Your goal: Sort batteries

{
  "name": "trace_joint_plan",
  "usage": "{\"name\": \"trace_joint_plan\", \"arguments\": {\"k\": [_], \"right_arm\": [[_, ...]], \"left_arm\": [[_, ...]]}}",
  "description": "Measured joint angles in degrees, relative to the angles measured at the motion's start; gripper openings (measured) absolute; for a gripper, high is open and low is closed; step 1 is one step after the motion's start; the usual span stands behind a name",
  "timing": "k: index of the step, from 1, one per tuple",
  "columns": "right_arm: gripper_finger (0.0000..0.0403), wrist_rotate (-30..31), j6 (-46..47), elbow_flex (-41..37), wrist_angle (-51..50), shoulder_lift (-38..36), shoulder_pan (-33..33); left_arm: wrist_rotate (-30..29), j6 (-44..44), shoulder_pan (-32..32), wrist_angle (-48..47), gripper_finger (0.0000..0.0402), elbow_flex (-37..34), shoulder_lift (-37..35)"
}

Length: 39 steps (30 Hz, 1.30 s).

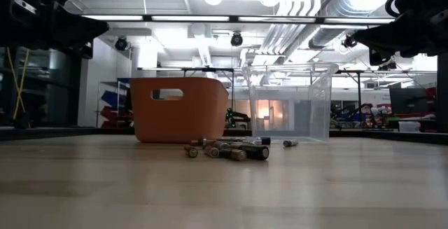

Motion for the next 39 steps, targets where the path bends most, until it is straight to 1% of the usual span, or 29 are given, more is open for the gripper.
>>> {"name": "trace_joint_plan", "arguments": {"k": [30, 31, 32, 34, 35, 37, 39], "right_arm": [[0.0, 0.43, -0.03, 0.0, 0.99, 0.07, -0.02], [0.0, 0.92, 1.24, 0.0, 2.39, 0.17, 0.0], [0.0, 0.83, 5.05, 0.0, 4.74, 0.18, 0.02], [0.0, 0.84, 17.69, 0.0, 14.12, 0.33, 0.02], [0.0, 1.93, 24.65, 0.0, 19.59, 0.35, 0.02], [0.0, 8.22, 34.21, 0.0, 30.94, 0.66, 0.03], [0.0, 15.11, 38.4, 0.01, 41.2, 1.16, 0.01]], "left_arm": [[-0.02, 0.02, 0.0, 0.01, 0.0001, 0.0, 0.0], [-0.01, 0.0, 0.01, 0.02, 0.0001, 0.0, -0.01], [0.0, 0.0, 0.01, 0.02, 0.0001, 0.0, 0.0], [-0.01, 0.0, 0.01, 0.02, 0.0001, 0.0, -0.01], [0.0, 0.0, -0.01, 0.02, 0.0001, 0.0, 0.0], [-0.01, 0.0, -0.01, 0.02, 0.0001, 0.0, -0.01], [-0.01, 0.0, 0.0, 0.0, 0.0001, 0.0, -0.01]]}}
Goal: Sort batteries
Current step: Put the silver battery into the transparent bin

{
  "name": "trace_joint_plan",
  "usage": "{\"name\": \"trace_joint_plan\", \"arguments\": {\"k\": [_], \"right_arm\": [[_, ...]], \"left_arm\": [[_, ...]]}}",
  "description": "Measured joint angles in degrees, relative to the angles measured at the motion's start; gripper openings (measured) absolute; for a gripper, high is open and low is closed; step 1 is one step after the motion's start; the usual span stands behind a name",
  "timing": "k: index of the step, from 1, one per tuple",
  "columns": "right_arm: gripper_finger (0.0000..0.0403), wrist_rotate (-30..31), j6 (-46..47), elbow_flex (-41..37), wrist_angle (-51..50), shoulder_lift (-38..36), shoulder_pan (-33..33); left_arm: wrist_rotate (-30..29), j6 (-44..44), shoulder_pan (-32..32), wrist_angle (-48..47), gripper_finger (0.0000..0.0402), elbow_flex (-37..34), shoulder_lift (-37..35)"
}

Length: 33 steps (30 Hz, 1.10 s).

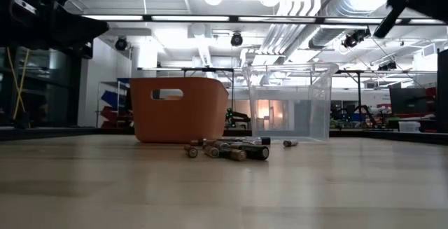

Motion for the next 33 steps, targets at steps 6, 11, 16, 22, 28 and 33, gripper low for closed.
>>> {"name": "trace_joint_plan", "arguments": {"k": [6, 11, 16, 22, 28, 33], "right_arm": [[0.0, -9.07, 0.37, 8.03, 4.55, 9.91, 0.05], [0.0, -20.61, -1.83, 20.32, -6.12, 26.47, 0.05], [0.0, -23.91, -2.22, 31.7, -24.04, 40.72, 0.05], [0.0, -25.87, -2.6, 45.3, -34.92, 54.02, 1.23], [0.0, -24.83, -0.8, 58.44, -52.87, 65.18, 3.72], [0.0001, -25.23, 1.96, 65.99, -67.93, 74.06, 7.39]], "left_arm": [[0.01, 0.0, 0.01, 0.02, 0.0001, 0.0, -0.01], [0.0, 0.0, 0.0, 0.01, 0.0001, 0.0, 0.0], [0.01, 0.0, 0.01, 0.02, 0.0001, 0.0, 0.0], [0.04, -1.0, 0.0, 1.71, 0.0001, 0.0, 0.01], [1.4, -24.62, -0.74, 17.92, 0.0001, 0.0, 0.01], [-5.59, -40.36, -0.75, 32.09, 0.0001, 0.03, 0.18]]}}
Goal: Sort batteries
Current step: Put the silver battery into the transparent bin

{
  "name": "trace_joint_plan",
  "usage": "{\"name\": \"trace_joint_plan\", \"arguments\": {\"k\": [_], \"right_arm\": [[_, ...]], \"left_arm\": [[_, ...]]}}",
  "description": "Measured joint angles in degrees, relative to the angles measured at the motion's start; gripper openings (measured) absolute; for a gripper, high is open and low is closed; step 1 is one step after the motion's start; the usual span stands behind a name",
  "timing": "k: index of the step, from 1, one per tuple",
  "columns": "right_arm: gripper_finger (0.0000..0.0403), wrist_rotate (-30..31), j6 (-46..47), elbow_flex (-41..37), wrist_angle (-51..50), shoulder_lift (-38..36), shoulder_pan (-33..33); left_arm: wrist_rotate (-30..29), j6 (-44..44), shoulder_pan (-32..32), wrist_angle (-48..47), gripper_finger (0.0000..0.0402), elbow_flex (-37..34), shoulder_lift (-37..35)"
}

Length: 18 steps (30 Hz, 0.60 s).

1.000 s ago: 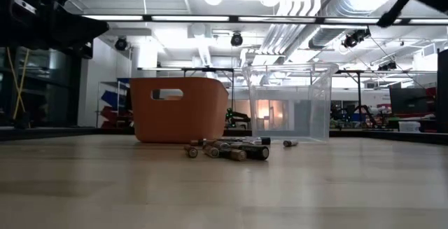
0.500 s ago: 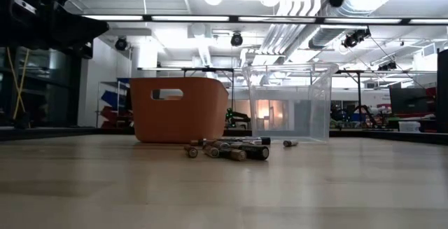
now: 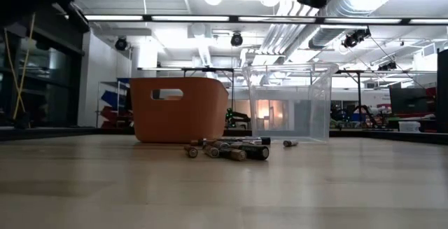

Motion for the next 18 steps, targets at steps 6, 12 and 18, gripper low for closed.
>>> {"name": "trace_joint_plan", "arguments": {"k": [6, 12, 18], "right_arm": [[0.0001, -2.69, -3.27, 3.44, -7.07, 8.6, 3.19], [0.0001, -3.14, -14.85, 6.8, -14.74, 14.5, 3.66], [0.0001, 3.16, -25.56, 10.16, -21.7, 16.8, 3.5]], "left_arm": [[5.88, -6.33, -0.04, -0.21, 0.0001, 3.2, 3.52], [7.18, -4.22, -1.3, -1.59, 0.0001, 10.29, 14.04], [9.06, 1.54, -3.83, -14.86, 0.0001, 21.18, 25.98]]}}
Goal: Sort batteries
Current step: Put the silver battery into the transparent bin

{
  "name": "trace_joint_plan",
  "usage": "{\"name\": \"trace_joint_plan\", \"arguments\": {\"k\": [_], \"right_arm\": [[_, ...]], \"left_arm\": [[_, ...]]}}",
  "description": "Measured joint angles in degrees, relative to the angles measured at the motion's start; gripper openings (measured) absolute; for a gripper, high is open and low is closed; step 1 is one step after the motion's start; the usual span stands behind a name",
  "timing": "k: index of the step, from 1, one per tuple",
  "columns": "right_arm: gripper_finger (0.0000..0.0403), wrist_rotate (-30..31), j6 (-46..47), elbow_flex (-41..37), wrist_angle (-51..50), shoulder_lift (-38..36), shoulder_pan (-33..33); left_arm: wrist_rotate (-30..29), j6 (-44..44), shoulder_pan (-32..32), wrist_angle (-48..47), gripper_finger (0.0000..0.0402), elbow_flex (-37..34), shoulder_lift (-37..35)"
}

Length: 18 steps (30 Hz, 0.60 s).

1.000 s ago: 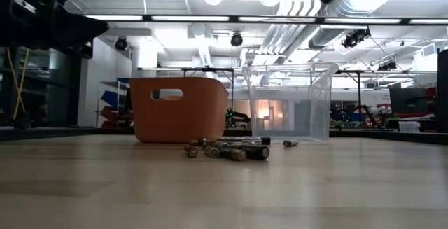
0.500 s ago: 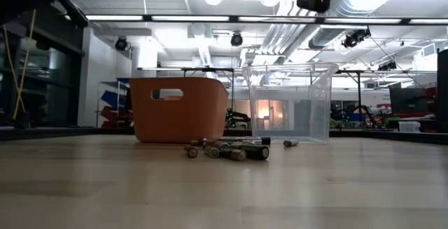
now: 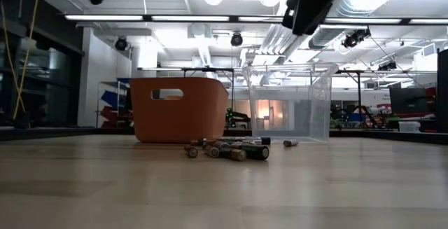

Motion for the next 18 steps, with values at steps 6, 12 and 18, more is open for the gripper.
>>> {"name": "trace_joint_plan", "arguments": {"k": [6, 12, 18], "right_arm": [[0.0001, 3.98, -6.58, 1.4, -1.08, 0.21, -0.53], [0.0002, 7.38, -4.43, 2.96, -0.73, 0.21, -1.04], [0.0057, 7.65, -8.66, 5.66, -0.28, 0.21, -1.16]], "left_arm": [[0.06, 4.25, -2.11, -7.08, 0.0001, 6.81, 9.49], [-0.3, 5.32, -3.52, -6.57, 0.0001, 9.8, 15.54], [-0.36, 5.47, -3.78, -6.65, 0.0001, 10.94, 17.75]]}}
